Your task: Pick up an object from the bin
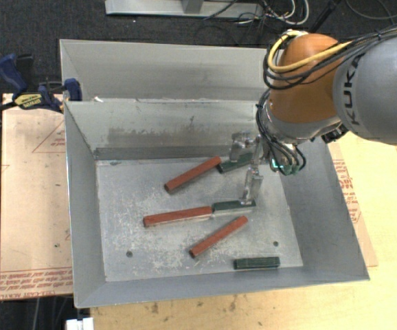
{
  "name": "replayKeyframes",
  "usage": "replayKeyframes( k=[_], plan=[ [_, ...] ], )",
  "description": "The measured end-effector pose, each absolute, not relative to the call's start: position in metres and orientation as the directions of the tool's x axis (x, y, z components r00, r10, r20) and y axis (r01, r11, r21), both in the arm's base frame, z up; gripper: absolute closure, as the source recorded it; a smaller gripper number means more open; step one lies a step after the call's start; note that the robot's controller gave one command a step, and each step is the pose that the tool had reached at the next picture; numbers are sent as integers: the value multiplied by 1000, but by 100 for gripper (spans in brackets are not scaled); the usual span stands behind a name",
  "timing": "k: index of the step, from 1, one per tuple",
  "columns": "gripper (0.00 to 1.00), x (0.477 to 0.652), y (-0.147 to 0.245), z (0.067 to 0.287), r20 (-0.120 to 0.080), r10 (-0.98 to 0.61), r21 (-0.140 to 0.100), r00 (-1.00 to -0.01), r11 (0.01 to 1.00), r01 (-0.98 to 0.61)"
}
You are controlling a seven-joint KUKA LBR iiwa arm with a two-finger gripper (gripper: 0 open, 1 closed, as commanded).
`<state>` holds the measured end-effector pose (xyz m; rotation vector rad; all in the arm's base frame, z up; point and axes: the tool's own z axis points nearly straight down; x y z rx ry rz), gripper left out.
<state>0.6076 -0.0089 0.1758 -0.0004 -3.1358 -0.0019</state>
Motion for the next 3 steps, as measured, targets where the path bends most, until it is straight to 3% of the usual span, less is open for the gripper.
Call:
replayKeyframes(
  k=[1, 2, 3],
  plan=[
    [0, 609, -9, 180, -2, 0, 1, -1000, 1000, 0],
    [0, 602, -10, 169, -8, -55, 0, -998, 998, -55],
    [0, 582, -2, 102, -6, -334, -1, -943, 943, -334]
  ],
)
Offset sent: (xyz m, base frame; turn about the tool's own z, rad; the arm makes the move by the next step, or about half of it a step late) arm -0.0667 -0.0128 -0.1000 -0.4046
